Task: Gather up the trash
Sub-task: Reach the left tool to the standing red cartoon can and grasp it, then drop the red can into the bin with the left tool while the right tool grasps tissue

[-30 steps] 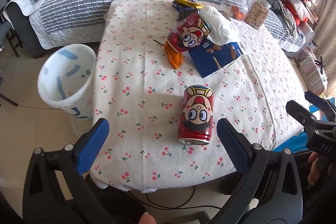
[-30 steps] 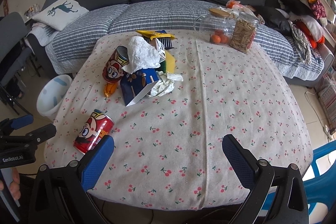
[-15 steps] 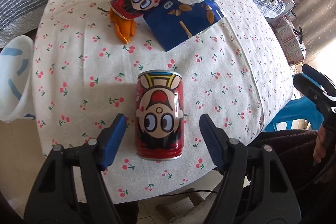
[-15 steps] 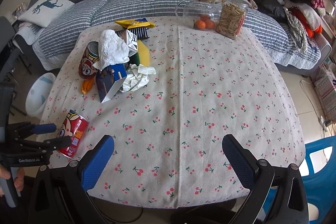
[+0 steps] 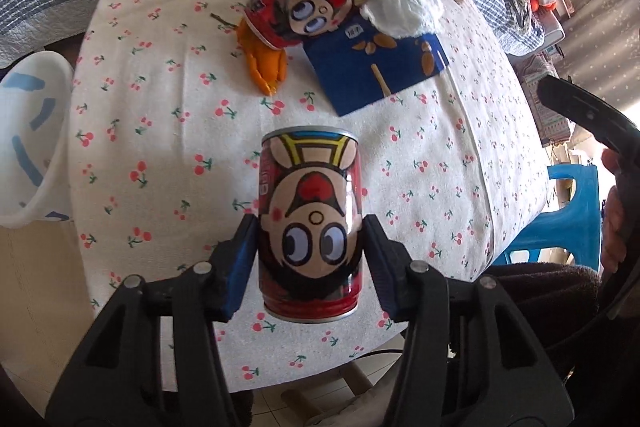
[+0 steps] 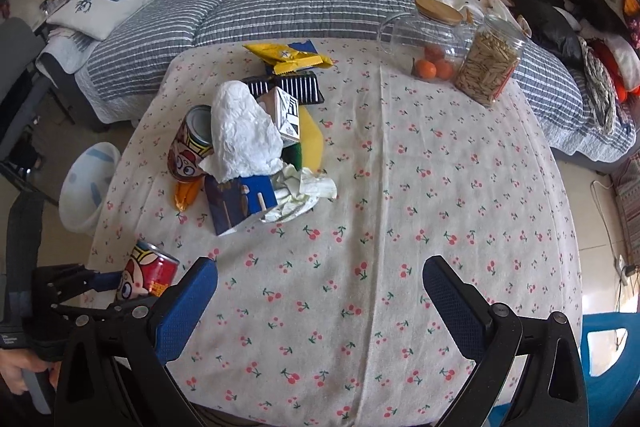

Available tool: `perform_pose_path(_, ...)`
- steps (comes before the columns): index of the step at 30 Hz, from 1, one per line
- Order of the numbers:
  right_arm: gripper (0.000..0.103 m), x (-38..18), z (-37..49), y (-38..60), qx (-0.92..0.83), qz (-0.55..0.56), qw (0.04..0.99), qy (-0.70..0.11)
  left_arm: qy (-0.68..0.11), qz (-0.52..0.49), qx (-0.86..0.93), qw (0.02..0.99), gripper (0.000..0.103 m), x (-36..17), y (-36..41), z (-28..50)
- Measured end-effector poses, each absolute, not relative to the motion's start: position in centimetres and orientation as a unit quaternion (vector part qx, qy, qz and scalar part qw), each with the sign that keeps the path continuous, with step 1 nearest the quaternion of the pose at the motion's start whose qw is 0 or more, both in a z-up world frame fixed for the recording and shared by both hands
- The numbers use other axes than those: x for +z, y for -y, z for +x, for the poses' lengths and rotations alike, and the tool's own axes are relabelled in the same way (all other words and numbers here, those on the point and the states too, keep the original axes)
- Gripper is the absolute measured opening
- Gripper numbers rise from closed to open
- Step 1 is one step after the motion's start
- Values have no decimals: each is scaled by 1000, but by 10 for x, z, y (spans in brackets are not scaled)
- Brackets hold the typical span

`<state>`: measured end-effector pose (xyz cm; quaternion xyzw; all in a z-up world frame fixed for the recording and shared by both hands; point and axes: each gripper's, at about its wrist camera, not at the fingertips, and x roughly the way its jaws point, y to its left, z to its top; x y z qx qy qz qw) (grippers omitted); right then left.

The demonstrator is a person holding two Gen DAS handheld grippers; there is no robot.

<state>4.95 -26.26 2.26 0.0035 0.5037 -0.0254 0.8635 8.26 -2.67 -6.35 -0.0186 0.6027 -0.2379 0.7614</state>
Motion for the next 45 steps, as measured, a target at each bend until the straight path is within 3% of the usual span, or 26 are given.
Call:
perform_pose_path(5, 93, 16, 94, 250, 9, 38, 869, -494, -560, -21, -198, 804, 54, -39, -7, 93)
perform_pose_path(7, 79, 9, 109, 249, 15, 64, 870, -488, -548, -29, -181, 816, 54, -35, -22, 99)
perform_pose_path(9, 72, 0, 127, 245, 21, 88, 859, -504, -543, -40, -167, 822, 54, -33, -27, 113)
perform_pose_path(14, 67, -12, 155, 232, 41, 101, 852, -512, -539, -58, -141, 828, 54, -33, -43, 126)
perform_pose_path(17, 47, -23, 166, 232, 27, 106, 843, -527, -540, -64, -136, 828, 54, -32, -47, 132)
perform_pose_path(19, 24, -30, 168, 238, 28, 120, 836, -535, -540, -67, -135, 828, 54, -29, -51, 133)
perform_pose_path(21, 18, -29, 166, 242, 31, 130, 836, -532, -537, -72, -134, 830, 54, -26, -55, 133)
perform_pose_path(32, 17, 29, 141, 251, 75, 137, 872, -464, -504, -81, -25, 859, 54, -28, -128, 166)
perform_pose_path(45, 18, 26, 155, 251, 67, 132, 869, -472, -528, -143, 5, 837, 54, -54, -156, 180)
